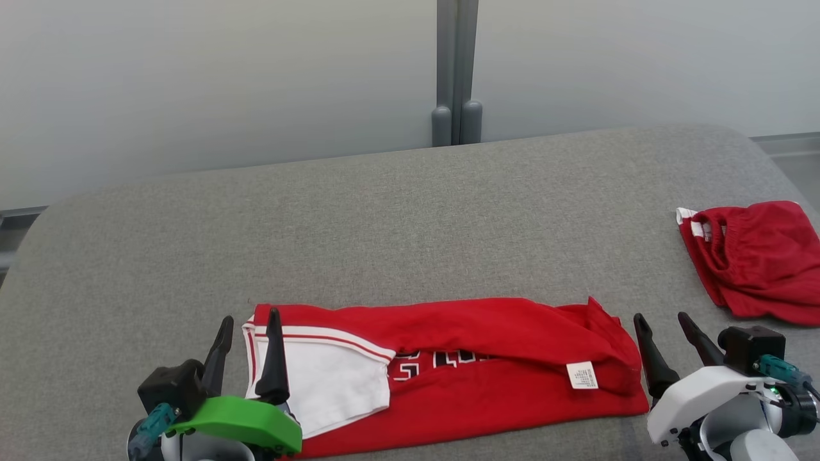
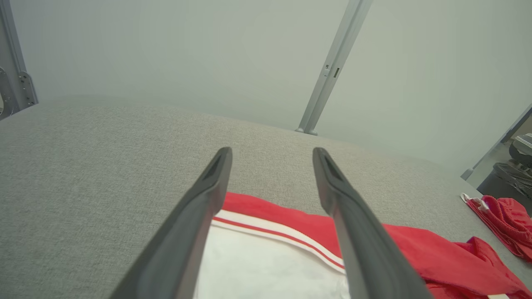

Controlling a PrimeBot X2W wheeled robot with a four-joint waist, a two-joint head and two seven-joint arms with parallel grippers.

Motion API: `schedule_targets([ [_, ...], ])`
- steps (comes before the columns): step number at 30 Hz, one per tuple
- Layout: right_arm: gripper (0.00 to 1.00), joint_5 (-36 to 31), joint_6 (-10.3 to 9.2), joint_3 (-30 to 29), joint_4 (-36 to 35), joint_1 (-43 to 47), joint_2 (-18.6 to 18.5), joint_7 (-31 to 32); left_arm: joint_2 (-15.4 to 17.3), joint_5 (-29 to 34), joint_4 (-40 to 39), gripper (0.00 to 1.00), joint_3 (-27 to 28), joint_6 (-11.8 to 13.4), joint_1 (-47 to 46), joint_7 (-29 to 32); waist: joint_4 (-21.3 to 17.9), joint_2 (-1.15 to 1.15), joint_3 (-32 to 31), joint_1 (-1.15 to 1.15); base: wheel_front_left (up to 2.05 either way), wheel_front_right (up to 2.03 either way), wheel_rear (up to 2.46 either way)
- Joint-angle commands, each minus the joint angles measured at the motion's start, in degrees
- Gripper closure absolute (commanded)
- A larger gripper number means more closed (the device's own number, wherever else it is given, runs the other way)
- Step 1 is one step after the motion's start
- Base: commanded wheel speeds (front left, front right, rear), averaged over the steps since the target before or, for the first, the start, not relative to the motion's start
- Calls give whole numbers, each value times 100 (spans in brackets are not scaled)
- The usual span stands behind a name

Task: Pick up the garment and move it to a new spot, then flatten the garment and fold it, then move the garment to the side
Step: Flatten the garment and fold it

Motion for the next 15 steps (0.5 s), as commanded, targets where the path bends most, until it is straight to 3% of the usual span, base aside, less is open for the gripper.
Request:
schedule_targets([
  [1, 0, -72, 0, 29, 64, -113, -69, -7, 0, 62, 21, 0, 28, -23, 25, -41, 37, 0, 6, 0, 0, 0, 0],
  [7, 0, -289, 0, 94, 533, -329, -251, 37, 23, 133, -6, 0, 69, -24, 38, -49, 124, 0, 86, 0, 0, 0, 0],
  [15, 0, -57, 0, 152, 1818, -796, -362, 57, 100, 165, -66, 0, 85, 9, -21, -25, 358, 0, 251, 0, 0, 0, 0],
])
